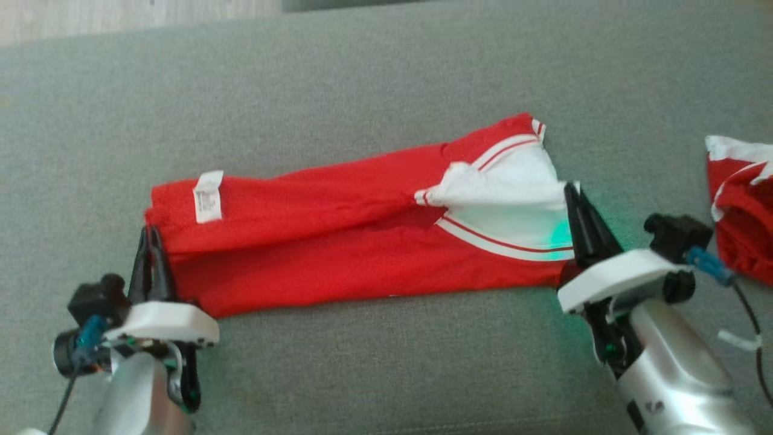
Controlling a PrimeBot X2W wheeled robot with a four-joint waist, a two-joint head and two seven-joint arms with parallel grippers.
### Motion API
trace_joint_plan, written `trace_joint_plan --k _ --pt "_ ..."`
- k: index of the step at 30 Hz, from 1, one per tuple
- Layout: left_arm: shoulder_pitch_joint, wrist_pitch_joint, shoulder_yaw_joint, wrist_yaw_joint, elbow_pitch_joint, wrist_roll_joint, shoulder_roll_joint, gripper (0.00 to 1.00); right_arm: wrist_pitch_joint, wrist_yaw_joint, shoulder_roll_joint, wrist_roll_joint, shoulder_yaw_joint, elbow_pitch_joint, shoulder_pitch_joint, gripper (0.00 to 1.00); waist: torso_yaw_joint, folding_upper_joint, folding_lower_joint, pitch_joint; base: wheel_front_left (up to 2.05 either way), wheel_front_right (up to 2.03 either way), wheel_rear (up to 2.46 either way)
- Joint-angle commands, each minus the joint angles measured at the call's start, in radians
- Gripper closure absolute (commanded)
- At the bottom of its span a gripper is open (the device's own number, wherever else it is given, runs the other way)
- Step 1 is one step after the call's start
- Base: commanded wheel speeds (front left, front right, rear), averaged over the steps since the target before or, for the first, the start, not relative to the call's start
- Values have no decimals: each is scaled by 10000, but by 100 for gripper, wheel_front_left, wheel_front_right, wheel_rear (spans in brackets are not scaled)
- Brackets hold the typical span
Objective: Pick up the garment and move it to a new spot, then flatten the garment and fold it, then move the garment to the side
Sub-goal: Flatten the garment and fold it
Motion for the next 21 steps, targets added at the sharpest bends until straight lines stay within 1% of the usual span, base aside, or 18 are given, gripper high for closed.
trace_joint_plan --k 1,2,5,8,9,10,15,17,21 --pt "55 -95 422 64 -244 166 86 0 -5 33 77 52 104 -248 63 13 6 -1 3 -261 0 0 0" --pt "180 -95 495 155 -239 218 45 0 -24 33 145 56 -21 -219 168 0 16 -1 3 -346 0 0 0" --pt "630 -95 731 510 -521 433 -42 0 -96 33 288 -296 -465 -102 397 0 38 -1 3 -633 0 0 0" --pt "1133 -95 762 696 -973 753 -86 0 -142 33 344 -1233 -1035 28 524 0 59 -1 3 -871 0 0 0" --pt "1300 -95 711 722 -1157 900 -95 0 -147 33 418 -1534 -1364 -13 561 0 65 -1 3 -933 0 0 0" --pt "1300 -95 711 722 -1157 900 -95 0 -147 33 418 -1534 -1364 -13 561 0 65 -1 3 -933 0 0 0" --pt "2112 -95 387 815 -1894 1325 -122 0 -153 33 832 -3227 -2566 -413 1045 0 169 -1 3 -1248 0 0 0" --pt "2404 -95 201 839 -2115 1377 -128 0 -154 33 973 -3654 -2785 -452 1264 0 215 -1 3 -1344 0 0 0" --pt "2830 -95 -233 1003 -2441 1074 -132 0 -155 33 1137 -4022 -2968 -363 1498 0 310 -1 3 -1426 0 0 0"
